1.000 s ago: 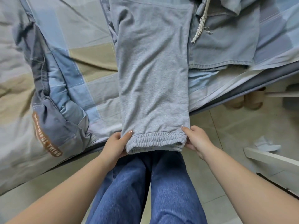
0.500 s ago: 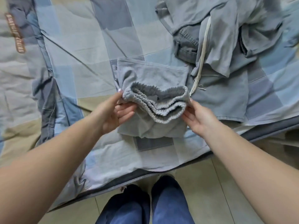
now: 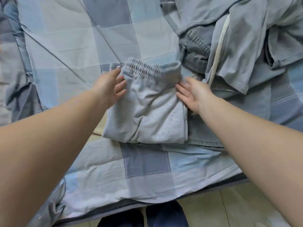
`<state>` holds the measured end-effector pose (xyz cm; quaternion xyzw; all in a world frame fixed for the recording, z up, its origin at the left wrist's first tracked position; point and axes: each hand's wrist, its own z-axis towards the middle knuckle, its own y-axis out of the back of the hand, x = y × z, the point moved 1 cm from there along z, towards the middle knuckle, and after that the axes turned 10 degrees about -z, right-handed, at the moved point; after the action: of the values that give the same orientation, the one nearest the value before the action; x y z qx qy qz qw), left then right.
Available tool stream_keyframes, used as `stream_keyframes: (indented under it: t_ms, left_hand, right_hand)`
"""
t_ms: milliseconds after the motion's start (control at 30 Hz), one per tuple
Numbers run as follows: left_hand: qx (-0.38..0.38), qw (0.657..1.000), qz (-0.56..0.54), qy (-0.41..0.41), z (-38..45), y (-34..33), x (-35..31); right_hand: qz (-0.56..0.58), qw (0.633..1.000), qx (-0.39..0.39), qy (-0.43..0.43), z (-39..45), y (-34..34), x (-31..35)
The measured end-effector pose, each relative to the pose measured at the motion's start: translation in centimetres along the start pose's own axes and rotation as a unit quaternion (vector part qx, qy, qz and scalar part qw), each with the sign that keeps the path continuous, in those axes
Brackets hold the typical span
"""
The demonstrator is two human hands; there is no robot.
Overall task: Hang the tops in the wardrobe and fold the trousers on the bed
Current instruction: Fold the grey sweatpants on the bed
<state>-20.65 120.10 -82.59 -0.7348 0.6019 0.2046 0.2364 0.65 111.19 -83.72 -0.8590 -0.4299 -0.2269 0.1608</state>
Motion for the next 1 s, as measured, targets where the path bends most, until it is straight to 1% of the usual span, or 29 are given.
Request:
stream_keyframes:
  t_ms: [33, 67, 100, 133, 167, 233, 367, 467, 533, 600, 633, 700, 800, 900, 1000]
  left_hand:
    - [-0.02, 0.999, 0.028, -0.038, 0.1, 0.7, 0.6]
    - [-0.05, 0.992, 0.079, -0.08, 0.1, 1.6, 1.3]
    - [-0.08, 0.978, 0.149, -0.12, -0.1, 2.6, 2.0]
    - [-0.1, 0.958, 0.225, -0.15, -0.3, 3.5, 2.7]
    - [-0.106, 0.937, 0.291, -0.165, -0.6, 4.1, 3.4]
    - [-0.092, 0.911, 0.364, -0.17, -1.1, 4.9, 4.4]
    - [-0.079, 0.91, 0.378, -0.152, -0.7, 4.4, 4.5]
    - [-0.072, 0.91, 0.373, -0.166, 0.2, 3.5, 3.7]
    - [-0.088, 0.918, 0.339, -0.185, 0.6, 3.5, 3.1]
    - [-0.108, 0.927, 0.311, -0.178, 0.9, 4.3, 3.1]
    - [-0.111, 0.933, 0.3, -0.167, 0.9, 4.8, 3.2]
    - [-0.108, 0.94, 0.288, -0.148, 0.6, 5.9, 3.9]
    - [-0.119, 0.932, 0.302, -0.159, -1.4, 7.1, 5.5]
    - [-0.125, 0.926, 0.309, -0.176, -4.4, 8.6, 7.4]
    - [-0.142, 0.918, 0.33, -0.171, -6.6, 10.1, 9.2]
  right_hand:
    - [-0.045, 0.999, -0.005, 0.019, 0.3, 0.3, -0.7]
    - [-0.125, 0.991, -0.025, 0.048, 0.6, 0.7, -1.5]
    - [-0.22, 0.971, -0.055, 0.077, 0.6, 1.1, -2.2]
    - [-0.309, 0.942, -0.082, 0.103, 0.8, 1.6, -3.0]
    - [-0.369, 0.916, -0.102, 0.12, 0.8, 2.0, -3.6]
    - [-0.431, 0.881, -0.128, 0.145, 0.8, 2.3, -4.4]
    - [-0.458, 0.839, -0.153, 0.249, 0.9, 0.9, -3.0]
    - [-0.465, 0.834, -0.151, 0.255, 1.9, -1.0, -0.2]
    - [-0.469, 0.827, -0.177, 0.253, 2.6, -1.8, 1.7]
    - [-0.441, 0.838, -0.205, 0.247, 3.1, -1.9, 2.6]
    - [-0.426, 0.847, -0.205, 0.242, 3.1, -1.9, 2.4]
    - [-0.409, 0.865, -0.177, 0.23, 2.5, -1.2, 0.5]
    - [-0.404, 0.878, -0.143, 0.215, -0.2, 1.1, -5.2]
    - [-0.411, 0.877, -0.156, 0.192, -4.2, 3.6, -10.2]
    - [-0.444, 0.868, -0.17, 0.145, -6.9, 4.6, -12.9]
